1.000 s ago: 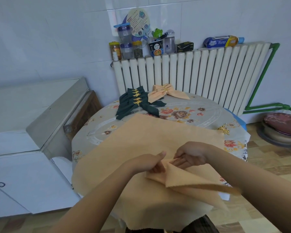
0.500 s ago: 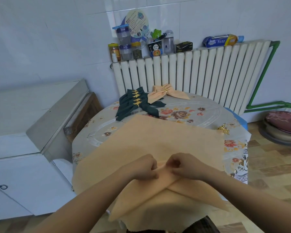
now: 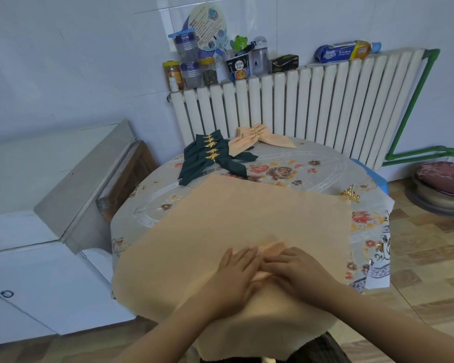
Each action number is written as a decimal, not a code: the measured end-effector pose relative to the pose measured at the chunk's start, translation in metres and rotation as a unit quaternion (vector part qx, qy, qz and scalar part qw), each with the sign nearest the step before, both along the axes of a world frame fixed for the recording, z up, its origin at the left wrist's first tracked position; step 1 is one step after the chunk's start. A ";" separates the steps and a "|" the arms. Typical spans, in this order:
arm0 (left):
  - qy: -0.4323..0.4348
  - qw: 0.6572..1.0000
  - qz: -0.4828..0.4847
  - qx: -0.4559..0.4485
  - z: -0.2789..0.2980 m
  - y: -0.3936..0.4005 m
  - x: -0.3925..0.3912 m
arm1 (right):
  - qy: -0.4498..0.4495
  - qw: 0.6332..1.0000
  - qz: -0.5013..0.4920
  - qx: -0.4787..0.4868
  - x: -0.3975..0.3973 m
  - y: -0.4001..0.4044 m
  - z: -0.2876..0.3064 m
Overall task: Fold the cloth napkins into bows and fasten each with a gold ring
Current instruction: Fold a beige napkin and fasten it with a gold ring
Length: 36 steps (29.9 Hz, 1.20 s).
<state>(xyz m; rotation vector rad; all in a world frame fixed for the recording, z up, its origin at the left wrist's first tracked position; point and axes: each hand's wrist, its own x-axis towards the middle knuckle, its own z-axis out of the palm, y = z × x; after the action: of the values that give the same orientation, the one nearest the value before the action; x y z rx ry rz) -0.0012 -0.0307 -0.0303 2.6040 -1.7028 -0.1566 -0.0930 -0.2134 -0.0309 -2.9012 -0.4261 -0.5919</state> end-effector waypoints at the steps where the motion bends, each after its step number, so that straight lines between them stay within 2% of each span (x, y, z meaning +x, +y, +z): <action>1: 0.006 1.000 0.006 -0.017 0.000 0.000 0.004 | -0.013 1.000 0.003 0.007 0.003 -0.003 0.000; 4: 0.047 0.994 0.011 -0.096 0.004 0.000 0.014 | -0.035 0.999 -0.001 0.029 0.012 -0.008 0.001; 11: 0.051 0.991 0.014 -0.123 -0.002 -0.006 0.030 | -0.072 0.997 0.021 -0.018 0.021 -0.022 -0.003; 14: 0.015 0.997 0.001 -0.079 -0.001 -0.009 0.032 | -0.088 0.996 0.034 -0.012 0.023 -0.027 -0.013; 18: -0.105 0.993 0.026 0.042 0.012 -0.025 0.020 | -0.078 0.996 0.043 -0.019 0.023 -0.032 -0.018; 20: -0.103 0.991 0.038 0.073 0.015 -0.036 0.012 | -0.085 0.995 0.041 -0.024 0.023 -0.032 -0.015; 22: -0.047 0.997 0.048 0.042 0.009 -0.043 0.011 | -0.098 0.994 0.042 -0.017 0.025 -0.029 -0.014; 25: -0.008 0.997 0.009 -0.074 -0.004 -0.038 0.018 | -0.119 0.992 0.049 0.000 0.026 -0.025 -0.019; 30: 0.063 0.961 -0.010 -0.270 -0.018 -0.024 0.025 | -0.150 0.988 0.045 0.002 0.026 -0.025 -0.022; 33: 0.046 0.956 -0.030 -0.288 -0.018 -0.023 0.024 | -0.162 0.986 0.040 0.006 0.028 -0.024 -0.022; 36: -0.001 0.964 -0.067 -0.257 -0.022 -0.020 0.028 | -0.165 0.986 0.030 0.018 0.029 -0.025 -0.025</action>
<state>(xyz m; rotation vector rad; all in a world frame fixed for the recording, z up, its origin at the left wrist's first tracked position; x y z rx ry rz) 0.0264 -0.0510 -0.0526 2.1130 -1.6456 0.2532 -0.0641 -0.2388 -0.0564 -2.7472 -0.5349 -1.0642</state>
